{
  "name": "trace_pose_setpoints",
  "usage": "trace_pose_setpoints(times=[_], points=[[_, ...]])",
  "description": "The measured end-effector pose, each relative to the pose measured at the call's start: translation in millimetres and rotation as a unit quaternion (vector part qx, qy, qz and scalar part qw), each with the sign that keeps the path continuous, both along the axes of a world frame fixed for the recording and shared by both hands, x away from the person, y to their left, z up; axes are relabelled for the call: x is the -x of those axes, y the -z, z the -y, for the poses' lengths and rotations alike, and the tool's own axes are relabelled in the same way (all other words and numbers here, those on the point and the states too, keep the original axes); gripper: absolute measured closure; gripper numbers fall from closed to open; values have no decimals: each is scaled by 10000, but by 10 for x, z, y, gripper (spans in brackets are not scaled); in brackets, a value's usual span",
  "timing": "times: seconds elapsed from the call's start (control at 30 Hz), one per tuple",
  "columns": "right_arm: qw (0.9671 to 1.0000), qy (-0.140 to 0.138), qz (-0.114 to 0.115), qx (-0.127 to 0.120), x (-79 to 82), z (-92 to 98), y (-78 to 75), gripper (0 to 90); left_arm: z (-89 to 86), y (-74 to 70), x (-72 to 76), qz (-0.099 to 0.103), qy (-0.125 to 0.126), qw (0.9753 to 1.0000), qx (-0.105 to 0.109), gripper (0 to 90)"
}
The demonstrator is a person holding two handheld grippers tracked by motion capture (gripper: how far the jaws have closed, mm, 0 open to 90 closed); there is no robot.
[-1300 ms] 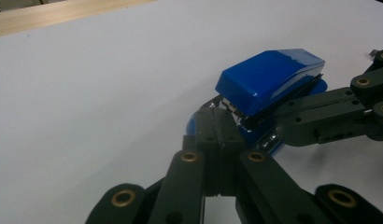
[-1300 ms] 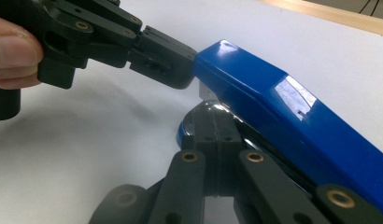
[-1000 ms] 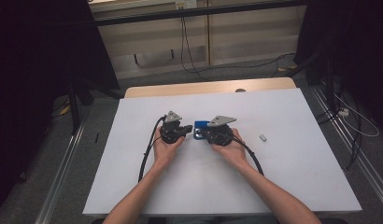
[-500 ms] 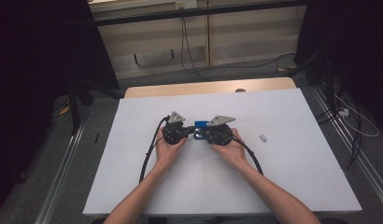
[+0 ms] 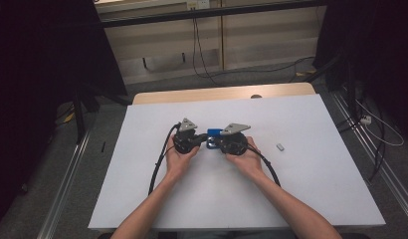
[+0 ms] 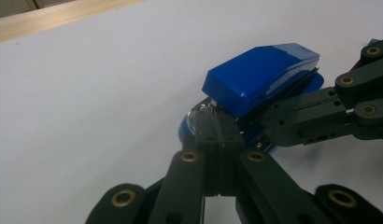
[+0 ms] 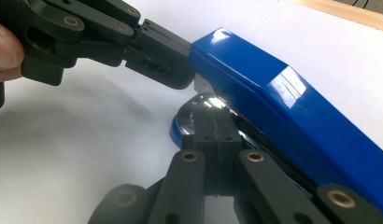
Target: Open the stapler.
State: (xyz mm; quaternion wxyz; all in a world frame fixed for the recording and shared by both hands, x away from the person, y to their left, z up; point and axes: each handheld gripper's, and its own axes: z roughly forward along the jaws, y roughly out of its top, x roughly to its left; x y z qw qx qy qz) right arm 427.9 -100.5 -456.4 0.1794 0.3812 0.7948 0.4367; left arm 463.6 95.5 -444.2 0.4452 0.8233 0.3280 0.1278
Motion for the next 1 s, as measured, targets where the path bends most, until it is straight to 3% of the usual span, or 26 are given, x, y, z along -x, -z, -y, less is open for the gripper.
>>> trace_pose_setpoints(times=[1.0], points=[[10000, 33, 55, 6, 13, 25, -23, 900, 12, -91, -6, 98, -34, 9996, 262, 900]])
